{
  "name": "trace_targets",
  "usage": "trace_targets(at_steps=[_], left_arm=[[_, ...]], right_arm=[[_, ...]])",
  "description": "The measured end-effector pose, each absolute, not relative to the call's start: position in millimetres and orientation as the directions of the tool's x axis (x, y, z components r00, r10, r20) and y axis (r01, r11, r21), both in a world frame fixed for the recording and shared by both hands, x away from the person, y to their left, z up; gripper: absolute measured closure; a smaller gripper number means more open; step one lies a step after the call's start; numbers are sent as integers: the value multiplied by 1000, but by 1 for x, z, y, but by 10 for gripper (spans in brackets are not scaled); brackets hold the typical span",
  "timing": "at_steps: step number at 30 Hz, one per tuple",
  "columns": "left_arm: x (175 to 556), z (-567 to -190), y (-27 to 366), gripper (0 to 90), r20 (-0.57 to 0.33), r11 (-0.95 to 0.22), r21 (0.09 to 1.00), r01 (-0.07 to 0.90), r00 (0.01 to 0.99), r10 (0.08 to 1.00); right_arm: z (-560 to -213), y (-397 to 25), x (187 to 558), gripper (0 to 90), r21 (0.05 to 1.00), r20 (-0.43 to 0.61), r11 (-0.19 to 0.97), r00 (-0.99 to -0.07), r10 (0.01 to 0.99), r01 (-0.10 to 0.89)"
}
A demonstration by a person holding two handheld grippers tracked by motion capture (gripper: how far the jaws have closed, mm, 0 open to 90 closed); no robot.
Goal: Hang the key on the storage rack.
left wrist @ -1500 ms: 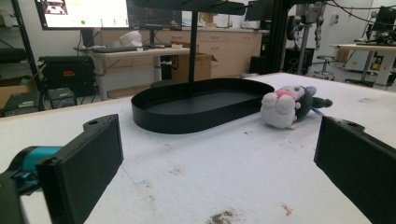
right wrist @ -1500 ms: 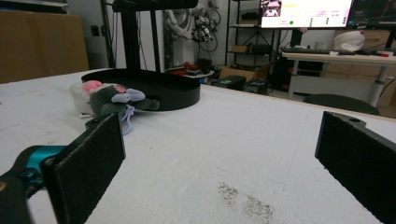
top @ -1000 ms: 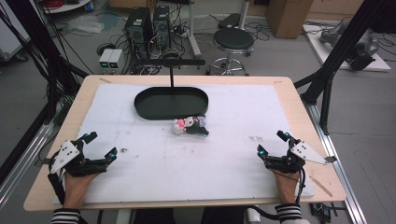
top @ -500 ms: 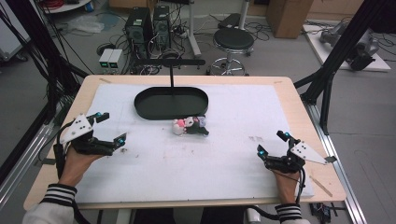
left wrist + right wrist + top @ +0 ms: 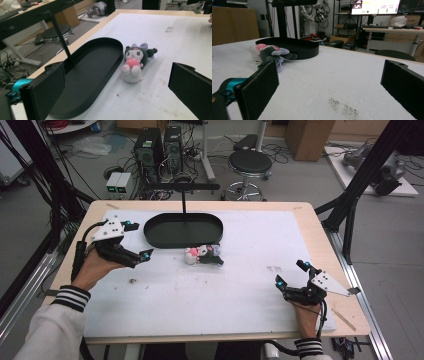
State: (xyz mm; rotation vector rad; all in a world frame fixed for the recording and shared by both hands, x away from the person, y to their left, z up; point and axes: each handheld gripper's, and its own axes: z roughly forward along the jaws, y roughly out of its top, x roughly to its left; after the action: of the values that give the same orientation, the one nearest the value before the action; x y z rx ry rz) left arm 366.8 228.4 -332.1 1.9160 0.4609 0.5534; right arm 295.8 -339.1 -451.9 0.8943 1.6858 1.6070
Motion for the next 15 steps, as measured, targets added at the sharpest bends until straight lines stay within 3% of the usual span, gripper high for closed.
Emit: trace_targets(at_steps=[8,15], left_arm=[[384,-314,197,17,167,-482,874,64,891,421],[397,-303,174,17,167,-539,840,61,916,365]], right_arm=[[-452,-339,296,6,999,7,24,-565,825,47],[-452,-339,295,6,998,15,19,-569,822,53]])
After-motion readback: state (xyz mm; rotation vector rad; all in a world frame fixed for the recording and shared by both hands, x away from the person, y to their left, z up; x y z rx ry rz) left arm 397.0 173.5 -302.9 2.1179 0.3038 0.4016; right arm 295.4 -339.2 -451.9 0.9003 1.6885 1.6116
